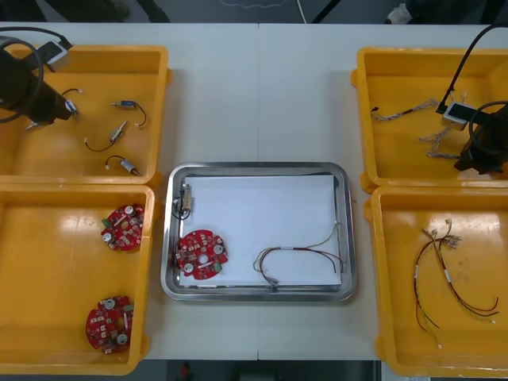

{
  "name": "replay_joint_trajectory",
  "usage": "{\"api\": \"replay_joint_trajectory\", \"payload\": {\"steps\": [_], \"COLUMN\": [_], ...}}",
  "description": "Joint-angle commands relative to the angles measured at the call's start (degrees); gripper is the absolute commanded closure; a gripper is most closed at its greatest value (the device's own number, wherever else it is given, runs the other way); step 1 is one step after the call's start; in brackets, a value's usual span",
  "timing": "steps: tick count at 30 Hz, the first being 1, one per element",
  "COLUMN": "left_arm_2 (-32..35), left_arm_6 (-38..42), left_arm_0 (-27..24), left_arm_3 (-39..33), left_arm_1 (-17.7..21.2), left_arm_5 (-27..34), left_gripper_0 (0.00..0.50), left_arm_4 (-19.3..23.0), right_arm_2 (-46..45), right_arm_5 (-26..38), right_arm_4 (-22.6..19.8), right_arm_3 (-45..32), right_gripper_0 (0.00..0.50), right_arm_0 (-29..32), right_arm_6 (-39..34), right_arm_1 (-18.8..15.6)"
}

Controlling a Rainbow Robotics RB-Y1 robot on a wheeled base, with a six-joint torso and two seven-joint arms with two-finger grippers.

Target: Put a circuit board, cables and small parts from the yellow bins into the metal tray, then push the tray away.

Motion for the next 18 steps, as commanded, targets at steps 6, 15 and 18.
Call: {"api": "replay_joint_trajectory", "payload": {"steps": [6, 15, 18], "left_arm_2": [2.2, 2.2, 2.2], "left_arm_6": [-8.2, -9.4, -9.7], "left_arm_0": [-2.9, -2.9, -2.9], "left_arm_3": [4.1, 7.4, 8.7], "left_arm_1": [3.9, 4.5, 4.5], "left_arm_5": [-4.9, -9.1, -10.1], "left_gripper_0": [0.000, 0.000, 0.000], "left_arm_4": [2.9, 3.4, 3.6], "right_arm_2": [0.9, -0.3, -2.4], "right_arm_5": [-0.6, 0.0, 2.0], "right_arm_4": [-0.2, -0.7, -0.5], "right_arm_3": [-0.6, -0.6, -0.8], "right_gripper_0": [0.462, 0.500, 0.500], "right_arm_0": [1.6, 1.5, 0.8], "right_arm_6": [1.3, 1.3, 1.3], "right_arm_1": [-2.7, -2.6, -2.6]}}
